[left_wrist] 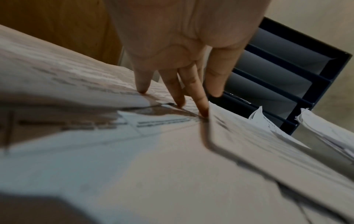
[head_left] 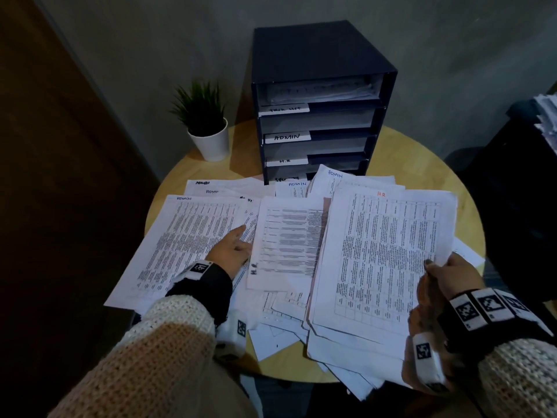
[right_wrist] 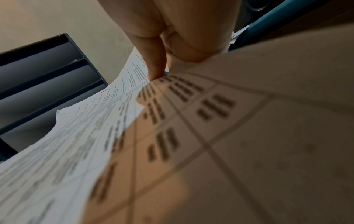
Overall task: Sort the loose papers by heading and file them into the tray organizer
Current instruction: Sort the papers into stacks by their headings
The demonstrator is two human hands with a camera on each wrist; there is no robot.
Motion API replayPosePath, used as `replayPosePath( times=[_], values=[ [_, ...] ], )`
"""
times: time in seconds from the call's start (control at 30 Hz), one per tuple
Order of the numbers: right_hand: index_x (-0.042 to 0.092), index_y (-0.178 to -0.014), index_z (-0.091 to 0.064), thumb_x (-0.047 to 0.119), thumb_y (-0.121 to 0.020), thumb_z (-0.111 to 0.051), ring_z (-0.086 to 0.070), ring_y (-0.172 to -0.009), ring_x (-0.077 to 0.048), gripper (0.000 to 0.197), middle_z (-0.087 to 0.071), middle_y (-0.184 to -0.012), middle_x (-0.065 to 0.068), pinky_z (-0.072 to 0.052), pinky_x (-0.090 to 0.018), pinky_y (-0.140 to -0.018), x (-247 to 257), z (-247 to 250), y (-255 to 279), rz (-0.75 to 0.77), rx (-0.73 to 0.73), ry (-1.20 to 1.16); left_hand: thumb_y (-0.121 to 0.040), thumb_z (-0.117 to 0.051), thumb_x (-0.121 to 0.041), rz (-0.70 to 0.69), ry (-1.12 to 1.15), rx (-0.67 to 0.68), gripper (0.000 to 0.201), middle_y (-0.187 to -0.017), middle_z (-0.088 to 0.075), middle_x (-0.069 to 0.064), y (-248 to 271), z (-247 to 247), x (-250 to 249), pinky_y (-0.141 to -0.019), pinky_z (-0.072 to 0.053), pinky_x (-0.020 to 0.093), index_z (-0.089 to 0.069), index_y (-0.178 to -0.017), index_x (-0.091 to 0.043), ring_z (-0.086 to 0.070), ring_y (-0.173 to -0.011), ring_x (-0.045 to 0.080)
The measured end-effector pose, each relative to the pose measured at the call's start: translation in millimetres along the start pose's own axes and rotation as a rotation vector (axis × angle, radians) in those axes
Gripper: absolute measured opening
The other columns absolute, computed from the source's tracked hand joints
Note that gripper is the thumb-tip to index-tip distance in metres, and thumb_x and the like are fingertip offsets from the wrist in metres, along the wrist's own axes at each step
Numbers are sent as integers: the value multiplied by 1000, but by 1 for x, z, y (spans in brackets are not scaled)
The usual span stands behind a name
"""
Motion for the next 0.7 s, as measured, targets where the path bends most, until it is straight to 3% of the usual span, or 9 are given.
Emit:
replayPosePath(
  times=[0.07, 0.13, 0.17, 0.23, 0.33, 0.4, 0.53, 0.6, 0.7],
  values=[
    [-2, -116, -58, 16, -91, -57, -58, -93, -34, 30, -63, -113, -23, -44, -39, -84, 1, 0, 1, 4, -4, 2, -89, -63, -6, 1, 72, 2, 60, -91, -68, -9, 4, -6, -1, -81, -40, 8, -38, -143, -14, -55, -116, 15],
    [-1, -118, -57, 16, -92, -57, -59, -100, -36, 32, -63, -115, -23, -43, -38, -84, 3, 0, 3, 7, -2, 4, -78, -74, -4, 9, 88, -7, 67, -62, -58, -11, 7, -11, 0, -72, -44, 5, -44, -137, -12, -58, -108, 16],
    [-1, -118, -57, 16, -92, -57, -59, -101, -37, 32, -63, -115, -23, -43, -37, -83, 3, 0, 3, 5, 0, 3, -74, -76, 1, 13, 64, -13, 68, -61, -55, -8, 7, -14, 0, -65, -47, 5, -47, -134, -11, -60, -96, 15],
    [-1, -118, -57, 16, -92, -57, -59, -102, -37, 32, -63, -115, -23, -42, -35, -81, 3, 1, 4, 0, 5, 1, -71, -77, 5, 3, -51, -35, 60, -65, -57, -3, 9, -16, -6, -66, -52, 17, -56, -126, -9, -59, -78, 15],
    [-1, -119, -56, 15, -92, -56, -58, -104, -36, 31, -62, -117, -22, -37, -30, -77, 4, 2, 5, 2, 18, 19, -77, -72, 0, -51, -108, -204, 30, -73, -62, 0, 12, -6, -22, -61, -51, 18, -67, -106, -5, -58, -66, 16],
    [-1, -120, -56, 15, -93, -55, -58, -105, -36, 31, -61, -119, -22, -35, -29, -77, 6, 2, 6, 0, 22, 21, -81, -71, -6, -112, -24, -335, 23, -84, -67, 3, 17, 7, -36, -64, -52, 19, -69, -103, -9, -60, -69, 15],
    [-1, -120, -55, 16, -93, -55, -58, -105, -37, 32, -61, -119, -22, -35, -30, -77, 7, 3, 9, -5, 21, 29, -85, -68, -17, -321, 211, -522, 13, -83, -69, -10, 32, 30, -73, -59, -43, 2, -73, -97, -20, -59, -66, -8],
    [0, -120, -56, 16, -93, -55, -58, -104, -37, 32, -61, -119, -22, -35, -30, -76, 7, 3, 10, 2, 12, 28, -85, -68, -21, -397, 295, -580, 12, -86, -69, -13, 39, 38, -88, -68, -45, 7, -73, -96, -23, -60, -74, -7],
    [0, -120, -56, 16, -93, -55, -57, -91, -33, 32, -62, -116, -22, -35, -29, -75, 9, 4, 13, 17, -9, 19, -87, -62, -9, -462, 234, -572, 23, -88, -68, -14, 46, 49, -112, -72, -47, 10, -70, -91, -31, -60, -82, 1]
  ],
)
Point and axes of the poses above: each hand's wrist, its own y-axis away from the middle knuckle, its own z-axis out of the back of the hand, x = y × z, the point moved 3 cm from there along -y, towards the middle knuckle
